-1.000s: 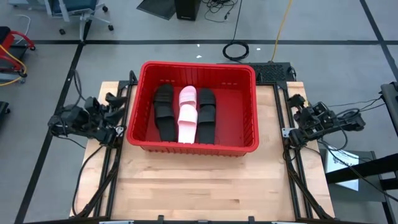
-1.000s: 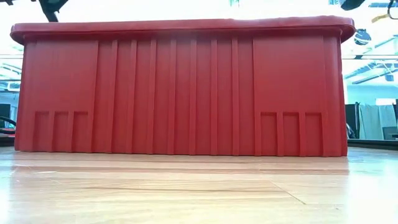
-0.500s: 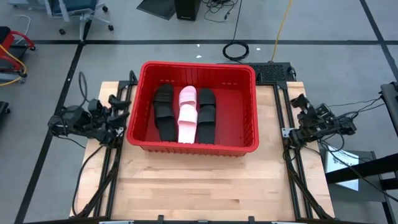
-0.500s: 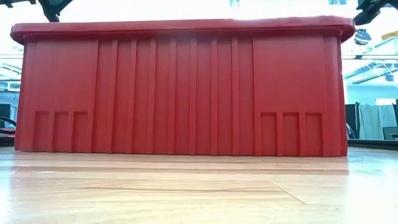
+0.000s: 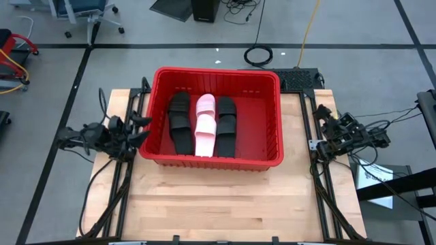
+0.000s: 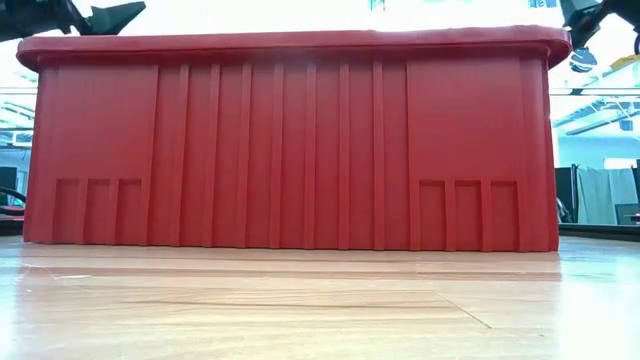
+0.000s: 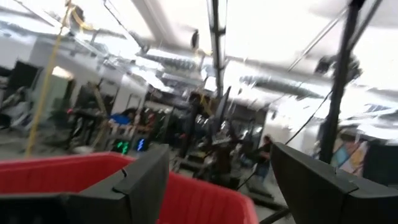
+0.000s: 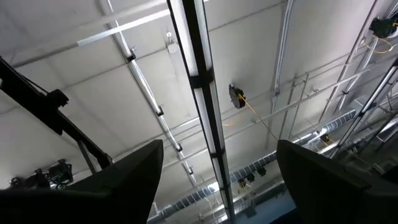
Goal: Pick and place slides into bin
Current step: Return to Home Position
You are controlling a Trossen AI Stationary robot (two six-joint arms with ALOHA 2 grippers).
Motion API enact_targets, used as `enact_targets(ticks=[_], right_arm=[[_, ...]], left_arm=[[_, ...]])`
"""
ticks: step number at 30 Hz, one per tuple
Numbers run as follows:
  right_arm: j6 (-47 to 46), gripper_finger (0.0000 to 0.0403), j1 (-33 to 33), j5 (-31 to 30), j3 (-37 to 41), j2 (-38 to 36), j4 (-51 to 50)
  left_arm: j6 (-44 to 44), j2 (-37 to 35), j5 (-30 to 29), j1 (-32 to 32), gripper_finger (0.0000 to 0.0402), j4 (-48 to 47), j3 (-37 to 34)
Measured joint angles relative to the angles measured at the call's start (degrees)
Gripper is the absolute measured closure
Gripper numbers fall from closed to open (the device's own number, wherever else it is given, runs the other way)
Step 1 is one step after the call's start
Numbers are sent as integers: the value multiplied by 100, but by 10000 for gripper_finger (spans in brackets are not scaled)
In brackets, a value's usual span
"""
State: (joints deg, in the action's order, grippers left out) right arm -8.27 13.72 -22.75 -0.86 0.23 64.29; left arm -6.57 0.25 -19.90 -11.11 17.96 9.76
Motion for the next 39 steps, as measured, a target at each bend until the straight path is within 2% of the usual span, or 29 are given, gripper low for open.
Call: enact_targets(ticks=[7, 15, 21, 32, 39], right_arm=[[-3, 101, 2, 25, 2, 0, -376], [271, 101, -1, 27, 7, 0, -1087], [703, 101, -1, 28, 7, 2, -2552], [966, 101, 1, 20, 4, 2, -4830], [703, 101, 1, 27, 4, -4, -5418]], left_arm=[[27, -3, 175, -138, 119, 1316, -925], [2, 0, 53, -487, 119, 876, -920], [-110, 0, 99, -590, 119, 750, -918], [-230, 7, 133, -597, 119, 718, -913], [-219, 9, 124, -597, 119, 718, -913]])
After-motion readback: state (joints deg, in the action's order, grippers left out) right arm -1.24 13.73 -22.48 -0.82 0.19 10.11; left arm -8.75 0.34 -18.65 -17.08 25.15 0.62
